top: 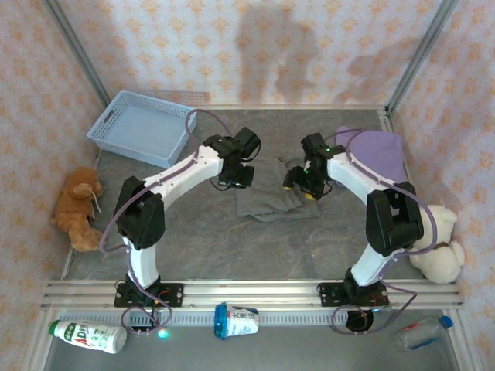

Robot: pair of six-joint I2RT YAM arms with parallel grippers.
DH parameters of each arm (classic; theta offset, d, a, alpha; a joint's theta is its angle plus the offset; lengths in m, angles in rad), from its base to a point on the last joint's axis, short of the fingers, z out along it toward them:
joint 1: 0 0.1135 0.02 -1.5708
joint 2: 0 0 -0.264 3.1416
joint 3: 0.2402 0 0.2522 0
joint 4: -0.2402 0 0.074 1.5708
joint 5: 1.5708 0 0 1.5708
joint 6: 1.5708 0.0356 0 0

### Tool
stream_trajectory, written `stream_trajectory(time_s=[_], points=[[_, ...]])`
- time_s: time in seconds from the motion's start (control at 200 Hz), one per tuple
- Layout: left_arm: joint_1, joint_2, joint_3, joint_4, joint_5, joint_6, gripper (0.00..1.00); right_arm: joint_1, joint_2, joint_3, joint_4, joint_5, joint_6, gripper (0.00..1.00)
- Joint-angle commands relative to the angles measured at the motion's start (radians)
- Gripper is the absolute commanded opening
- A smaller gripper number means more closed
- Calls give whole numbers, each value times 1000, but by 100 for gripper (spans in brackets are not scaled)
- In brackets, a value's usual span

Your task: Fold and stack the mixed laundry pile

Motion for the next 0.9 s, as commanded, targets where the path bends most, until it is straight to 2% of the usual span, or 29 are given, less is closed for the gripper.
stream_trajectory(time_s=[0.0, 0.17, 0.245, 0.325, 0.39, 0.49, 0.671, 0.896], points=[[2, 15, -38, 30, -31, -19, 0, 16, 46, -10, 63, -20, 32, 72], [3, 120, -43, 88, -53, -46, 6, 27, 72, 8, 97, -24, 64, 65], [3, 180, 1, 73, -87, -55, 6, 27, 78, 25, 86, -11, 62, 49], [3, 238, 54, 26, -144, -56, 6, 26, 71, 51, 50, 32, 44, 24], [3, 277, 92, -25, -189, -37, 5, 22, 43, 74, 8, 81, 20, 13], [3, 319, 119, -79, -237, -9, 4, 2, -22, 95, -44, 144, -19, 0], [1, 326, 117, -85, -221, 4, 6, -50, -109, 33, -89, 218, -75, 0], [0, 343, 158, -120, -239, 13, 8, -73, -28, -123, 43, 136, -12, 0]])
